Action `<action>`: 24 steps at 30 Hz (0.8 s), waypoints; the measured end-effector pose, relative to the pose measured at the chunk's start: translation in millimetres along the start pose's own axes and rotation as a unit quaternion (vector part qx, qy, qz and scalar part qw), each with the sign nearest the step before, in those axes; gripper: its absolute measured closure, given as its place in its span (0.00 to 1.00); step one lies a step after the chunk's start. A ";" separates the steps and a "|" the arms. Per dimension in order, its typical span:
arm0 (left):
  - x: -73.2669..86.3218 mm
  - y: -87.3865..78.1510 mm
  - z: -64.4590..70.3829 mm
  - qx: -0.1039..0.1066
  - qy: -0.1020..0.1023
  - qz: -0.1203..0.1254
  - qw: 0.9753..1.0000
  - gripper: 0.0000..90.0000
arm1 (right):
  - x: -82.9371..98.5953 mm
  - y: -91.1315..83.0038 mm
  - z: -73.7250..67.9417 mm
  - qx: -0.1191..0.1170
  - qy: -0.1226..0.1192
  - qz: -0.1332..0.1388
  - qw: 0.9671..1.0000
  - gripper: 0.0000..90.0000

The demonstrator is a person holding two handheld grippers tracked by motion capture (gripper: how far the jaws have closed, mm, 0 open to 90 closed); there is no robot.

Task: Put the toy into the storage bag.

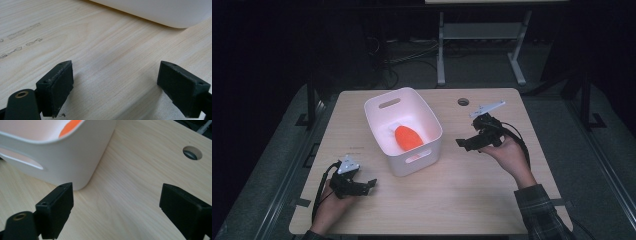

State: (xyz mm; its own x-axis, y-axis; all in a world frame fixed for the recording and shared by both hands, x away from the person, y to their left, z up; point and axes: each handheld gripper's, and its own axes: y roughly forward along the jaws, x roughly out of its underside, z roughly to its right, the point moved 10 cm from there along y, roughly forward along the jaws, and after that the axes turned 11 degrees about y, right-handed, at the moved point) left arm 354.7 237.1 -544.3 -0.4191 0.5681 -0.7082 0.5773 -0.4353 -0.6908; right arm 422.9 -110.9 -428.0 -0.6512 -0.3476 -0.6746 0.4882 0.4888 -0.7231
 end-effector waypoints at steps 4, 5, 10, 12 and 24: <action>0.0 0.0 0.3 0.001 -0.001 0.000 1.000 0.14 | 14.7 0.8 5.1 0.006 0.004 0.001 1.000 0.11; 0.1 -0.1 0.2 0.001 -0.001 0.000 1.000 0.14 | 19.6 0.4 6.9 0.007 0.006 0.001 1.000 0.11; 0.3 -0.2 -0.1 0.000 0.002 -0.001 1.000 0.14 | 35.8 -0.1 12.0 0.012 0.009 0.010 1.000 0.11; 0.3 -0.2 0.1 0.001 0.001 -0.001 1.000 0.14 | 41.7 -0.4 13.6 0.014 0.008 0.013 1.000 0.11; 0.1 0.0 0.1 0.000 0.000 0.000 1.000 0.14 | 75.5 -8.5 19.5 0.023 0.007 0.045 0.999 0.09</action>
State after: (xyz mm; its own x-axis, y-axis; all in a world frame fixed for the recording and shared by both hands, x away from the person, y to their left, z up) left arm 354.6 237.0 -544.3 -0.4182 0.5685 -0.7084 0.5770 -0.4361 -0.6906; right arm 381.0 -156.9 -475.7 -0.6118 -0.2931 -0.7347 0.5702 0.4803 -0.6665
